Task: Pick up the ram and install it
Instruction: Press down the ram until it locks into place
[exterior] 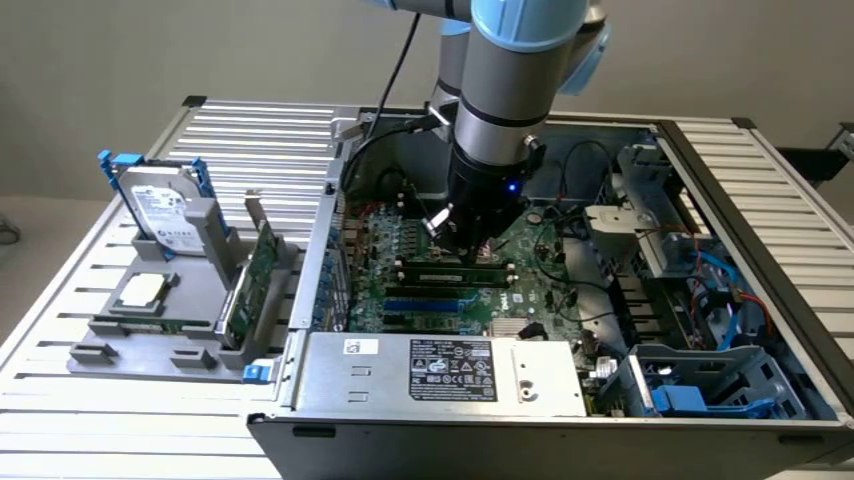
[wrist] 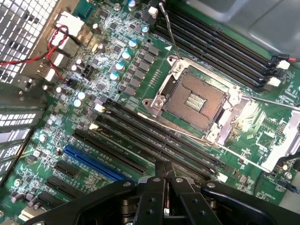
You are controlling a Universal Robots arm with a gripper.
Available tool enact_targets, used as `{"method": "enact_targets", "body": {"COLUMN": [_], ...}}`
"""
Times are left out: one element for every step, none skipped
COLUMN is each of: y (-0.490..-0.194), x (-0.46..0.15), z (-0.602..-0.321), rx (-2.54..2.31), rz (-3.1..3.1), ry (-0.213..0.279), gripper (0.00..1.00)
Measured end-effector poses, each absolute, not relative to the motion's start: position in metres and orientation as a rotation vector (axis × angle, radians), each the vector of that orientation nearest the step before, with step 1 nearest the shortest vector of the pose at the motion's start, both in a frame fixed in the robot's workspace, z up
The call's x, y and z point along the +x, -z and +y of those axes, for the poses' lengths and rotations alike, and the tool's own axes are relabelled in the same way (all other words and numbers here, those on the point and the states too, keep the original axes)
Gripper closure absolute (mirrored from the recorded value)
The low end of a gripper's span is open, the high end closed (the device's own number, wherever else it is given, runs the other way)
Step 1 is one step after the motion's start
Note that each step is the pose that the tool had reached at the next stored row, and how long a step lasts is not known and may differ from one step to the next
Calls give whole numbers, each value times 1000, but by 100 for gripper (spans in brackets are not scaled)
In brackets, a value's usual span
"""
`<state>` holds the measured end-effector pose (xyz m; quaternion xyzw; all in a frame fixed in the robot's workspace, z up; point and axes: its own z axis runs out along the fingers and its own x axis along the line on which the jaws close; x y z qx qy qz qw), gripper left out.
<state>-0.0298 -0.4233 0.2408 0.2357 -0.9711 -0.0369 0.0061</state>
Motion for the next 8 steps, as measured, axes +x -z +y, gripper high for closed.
{"method": "enact_targets", "body": {"y": [-241, -241, -241, -241, -241, -241, -241, -241], "x": [-30, -30, -30, -30, -30, -30, -30, -30], "z": [-423, -423, -423, -423, -423, -423, -423, -423], "rx": [719, 700, 681, 662, 643, 622, 602, 583], "rz": [-3043, -3048, -3052, -3057, -3061, -3065, -3070, -3074], "ry": [115, 114, 114, 113, 113, 113, 112, 112], "gripper": [89, 89, 89, 89, 89, 89, 89, 89]}}
